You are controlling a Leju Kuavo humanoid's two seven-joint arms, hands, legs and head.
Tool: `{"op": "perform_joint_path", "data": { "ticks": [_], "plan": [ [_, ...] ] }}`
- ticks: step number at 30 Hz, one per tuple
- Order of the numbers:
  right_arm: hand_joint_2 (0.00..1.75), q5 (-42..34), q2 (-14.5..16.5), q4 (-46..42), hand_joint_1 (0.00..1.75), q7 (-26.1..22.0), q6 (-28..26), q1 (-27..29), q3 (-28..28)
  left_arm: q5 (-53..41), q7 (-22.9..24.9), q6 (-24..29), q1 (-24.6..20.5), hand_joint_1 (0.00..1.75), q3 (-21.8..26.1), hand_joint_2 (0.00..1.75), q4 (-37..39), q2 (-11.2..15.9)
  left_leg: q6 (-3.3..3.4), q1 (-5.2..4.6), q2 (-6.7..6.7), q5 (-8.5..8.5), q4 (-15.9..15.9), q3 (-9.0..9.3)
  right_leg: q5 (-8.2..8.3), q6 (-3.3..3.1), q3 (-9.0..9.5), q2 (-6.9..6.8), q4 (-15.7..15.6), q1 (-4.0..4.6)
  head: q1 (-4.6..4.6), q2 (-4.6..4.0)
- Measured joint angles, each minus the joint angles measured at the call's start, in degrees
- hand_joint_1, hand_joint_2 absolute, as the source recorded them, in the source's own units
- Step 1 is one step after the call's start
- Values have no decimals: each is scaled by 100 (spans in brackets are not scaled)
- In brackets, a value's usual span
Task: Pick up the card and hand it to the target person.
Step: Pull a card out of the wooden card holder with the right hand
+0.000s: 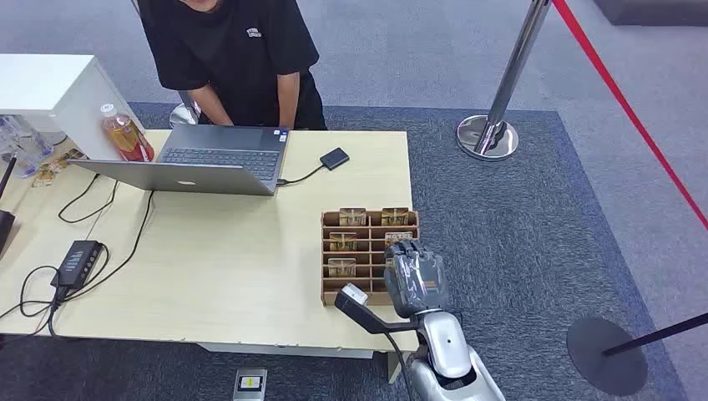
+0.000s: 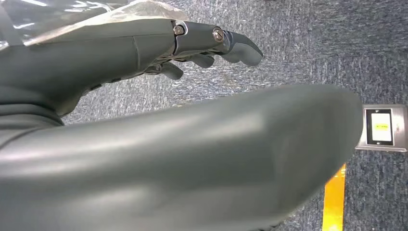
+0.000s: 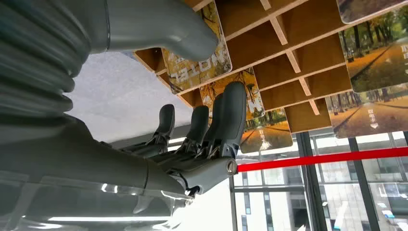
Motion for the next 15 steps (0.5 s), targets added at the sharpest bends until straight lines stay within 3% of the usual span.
{"op": "perform_joint_path", "data": {
  "ticks": [15],
  "plan": [
    [175, -6, 89, 202, 87, -76, -78, -184, -26, 86, 30, 93, -1, 0, 24, 0, 0, 0, 0, 0, 0, 0, 0, 0, 0, 0, 0, 0, 0, 0, -1, 0]
  ]
}}
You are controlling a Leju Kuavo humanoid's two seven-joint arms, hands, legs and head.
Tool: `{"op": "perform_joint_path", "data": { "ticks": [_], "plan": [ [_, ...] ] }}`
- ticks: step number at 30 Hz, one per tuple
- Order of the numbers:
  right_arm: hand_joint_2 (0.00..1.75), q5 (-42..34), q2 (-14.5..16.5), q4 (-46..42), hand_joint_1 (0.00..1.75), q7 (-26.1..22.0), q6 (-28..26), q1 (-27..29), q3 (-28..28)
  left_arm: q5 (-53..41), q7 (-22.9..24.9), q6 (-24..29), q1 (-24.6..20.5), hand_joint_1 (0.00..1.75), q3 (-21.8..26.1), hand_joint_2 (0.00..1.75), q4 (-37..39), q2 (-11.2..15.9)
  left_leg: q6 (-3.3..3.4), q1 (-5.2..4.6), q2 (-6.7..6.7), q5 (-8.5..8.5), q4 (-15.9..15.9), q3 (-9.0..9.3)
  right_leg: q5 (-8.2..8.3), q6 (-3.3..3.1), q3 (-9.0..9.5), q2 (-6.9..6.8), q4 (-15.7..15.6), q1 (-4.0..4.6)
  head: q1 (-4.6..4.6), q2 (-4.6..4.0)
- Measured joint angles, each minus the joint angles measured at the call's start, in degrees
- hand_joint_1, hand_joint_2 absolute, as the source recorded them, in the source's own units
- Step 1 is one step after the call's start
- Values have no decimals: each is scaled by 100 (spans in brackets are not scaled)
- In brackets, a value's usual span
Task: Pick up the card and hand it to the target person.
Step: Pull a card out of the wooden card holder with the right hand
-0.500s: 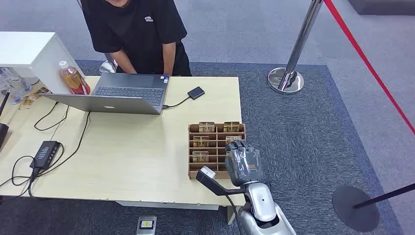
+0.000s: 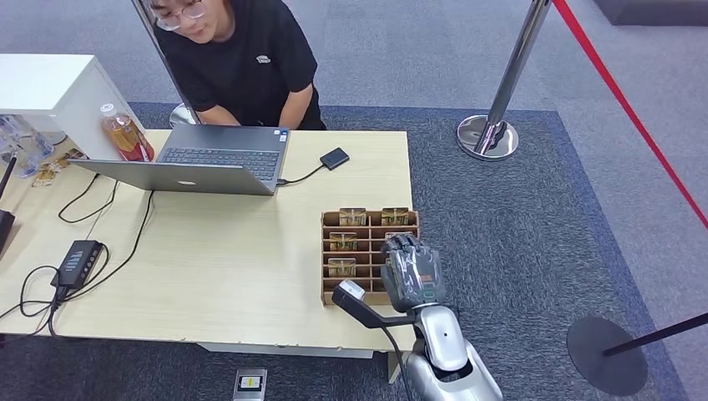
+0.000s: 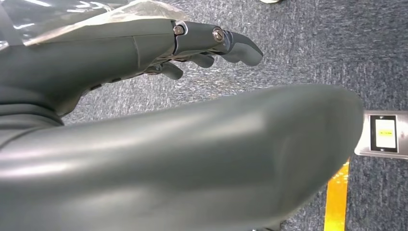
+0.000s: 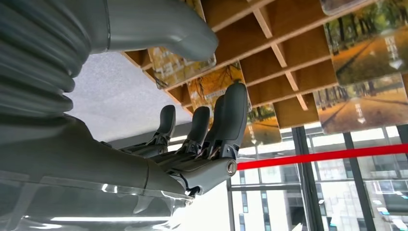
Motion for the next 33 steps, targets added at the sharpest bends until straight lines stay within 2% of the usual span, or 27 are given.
{"op": "perform_joint_path", "data": {
  "ticks": [33],
  "plan": [
    [175, -19, 51, 197, 79, 77, 39, -124, -118, 154, 55, 96, -4, 0, 100, 0, 0, 0, 0, 0, 0, 0, 0, 1, 1, 0, 0, 0, 0, 0, 0, 0]
  ]
}}
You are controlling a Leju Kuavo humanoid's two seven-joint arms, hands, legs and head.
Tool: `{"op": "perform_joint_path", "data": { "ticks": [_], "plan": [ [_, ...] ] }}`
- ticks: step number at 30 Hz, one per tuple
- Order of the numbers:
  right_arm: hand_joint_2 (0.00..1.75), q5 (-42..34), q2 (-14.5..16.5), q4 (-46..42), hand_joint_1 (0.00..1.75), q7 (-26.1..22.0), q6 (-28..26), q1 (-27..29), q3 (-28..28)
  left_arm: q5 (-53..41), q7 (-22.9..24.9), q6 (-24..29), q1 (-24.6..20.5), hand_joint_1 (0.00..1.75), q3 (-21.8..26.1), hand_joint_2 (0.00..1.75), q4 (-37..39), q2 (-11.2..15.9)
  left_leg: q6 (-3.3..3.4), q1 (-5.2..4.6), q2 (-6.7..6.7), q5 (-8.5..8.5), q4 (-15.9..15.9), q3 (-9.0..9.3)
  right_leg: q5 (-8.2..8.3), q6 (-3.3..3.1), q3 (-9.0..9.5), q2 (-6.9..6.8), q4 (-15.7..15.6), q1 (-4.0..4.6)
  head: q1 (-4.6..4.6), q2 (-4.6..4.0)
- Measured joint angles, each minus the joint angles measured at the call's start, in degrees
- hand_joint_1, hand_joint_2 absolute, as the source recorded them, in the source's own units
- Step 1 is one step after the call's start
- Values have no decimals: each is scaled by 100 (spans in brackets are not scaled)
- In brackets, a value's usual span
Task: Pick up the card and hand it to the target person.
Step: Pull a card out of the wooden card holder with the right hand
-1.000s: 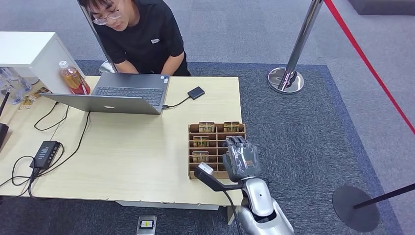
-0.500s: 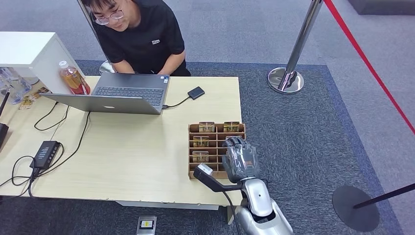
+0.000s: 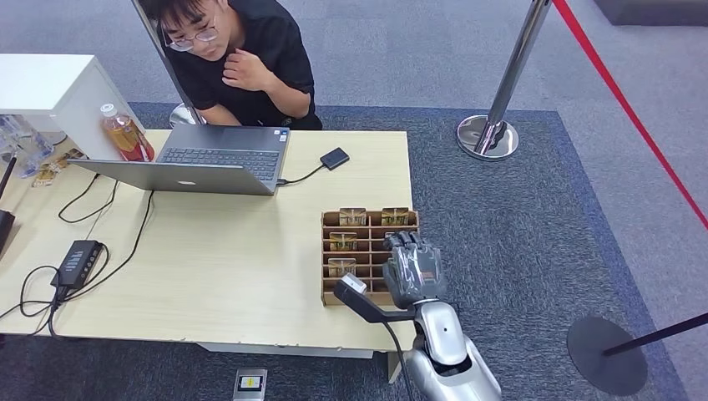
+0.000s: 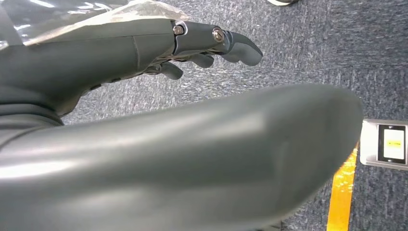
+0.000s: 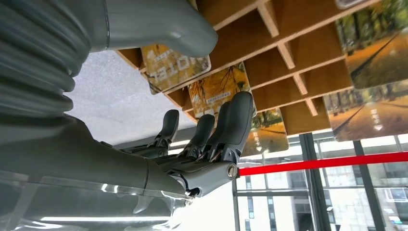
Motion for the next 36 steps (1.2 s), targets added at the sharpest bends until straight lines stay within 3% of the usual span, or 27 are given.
{"op": "perform_joint_path", "data": {
  "ticks": [16, 26, 36],
  "plan": [
    [175, 95, -15, -258, 88, 114, -38, 110, -191, -1, -20, -4, 0, 0, 77, 0, 0, 0, 0, 0, 0, 0, 0, 1, 0, 0, -1, 0, -1, 0, -1, 0],
    [175, -535, -38, -719, 94, -284, 144, 556, -324, -91, -96, -105, 2, 0, 73, 0, 0, 0, 0, 0, 0, 0, 0, 1, 0, 0, -1, 0, -1, 0, -1, -1],
    [175, -643, -73, -844, 94, -368, 161, 670, -360, -89, -103, -99, 3, 0, 73, 0, 0, 0, 0, 0, 0, 0, 0, 2, 1, -1, 0, 0, 0, 0, -1, -1]
  ]
}}
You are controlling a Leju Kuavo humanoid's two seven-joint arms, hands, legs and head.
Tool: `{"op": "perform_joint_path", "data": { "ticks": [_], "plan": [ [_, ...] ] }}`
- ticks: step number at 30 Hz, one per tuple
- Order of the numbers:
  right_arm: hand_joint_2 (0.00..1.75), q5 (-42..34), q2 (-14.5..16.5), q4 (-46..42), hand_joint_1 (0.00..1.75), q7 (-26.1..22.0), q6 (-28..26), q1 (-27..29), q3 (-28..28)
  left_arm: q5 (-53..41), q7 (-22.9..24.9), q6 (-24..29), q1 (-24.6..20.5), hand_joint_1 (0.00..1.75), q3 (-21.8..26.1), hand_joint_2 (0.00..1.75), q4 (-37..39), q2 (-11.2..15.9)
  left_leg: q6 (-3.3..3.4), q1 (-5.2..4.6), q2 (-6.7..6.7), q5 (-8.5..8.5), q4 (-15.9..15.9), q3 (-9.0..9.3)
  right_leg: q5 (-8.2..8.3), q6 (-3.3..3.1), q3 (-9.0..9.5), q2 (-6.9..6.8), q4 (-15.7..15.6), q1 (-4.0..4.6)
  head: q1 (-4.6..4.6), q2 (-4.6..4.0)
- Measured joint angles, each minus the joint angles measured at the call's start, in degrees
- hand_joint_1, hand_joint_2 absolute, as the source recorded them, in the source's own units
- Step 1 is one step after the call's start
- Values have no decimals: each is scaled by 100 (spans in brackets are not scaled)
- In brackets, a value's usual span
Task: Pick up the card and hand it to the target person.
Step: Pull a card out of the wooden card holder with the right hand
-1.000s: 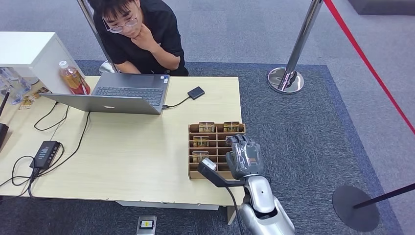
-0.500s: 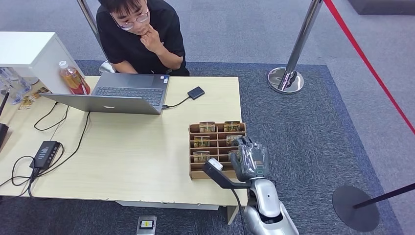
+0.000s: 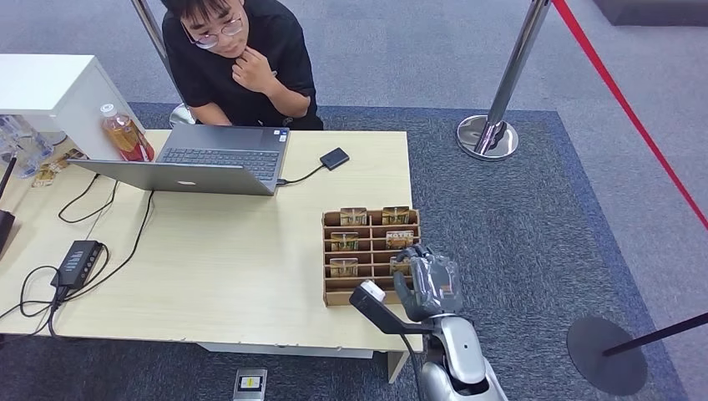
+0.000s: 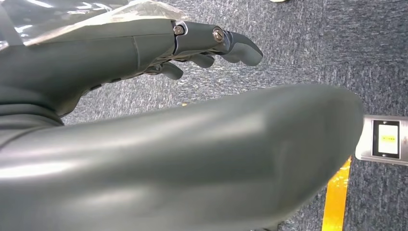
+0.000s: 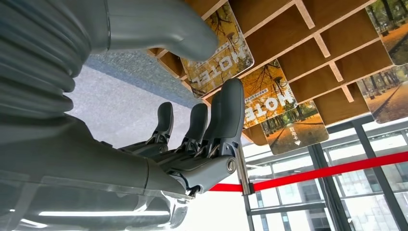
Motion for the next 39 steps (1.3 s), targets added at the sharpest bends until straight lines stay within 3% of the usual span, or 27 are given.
{"op": "perform_joint_path", "data": {
  "ticks": [39],
  "plan": [
    [175, -58, 9, 726, 86, -63, -152, -478, -75, 2, 22, 36, -1, 0, 4, 0, 0, -2, 0, 0, 0, 0, 0, 0, 1, -1, 0, 0, 0, 0, 1, 1]
  ]
}}
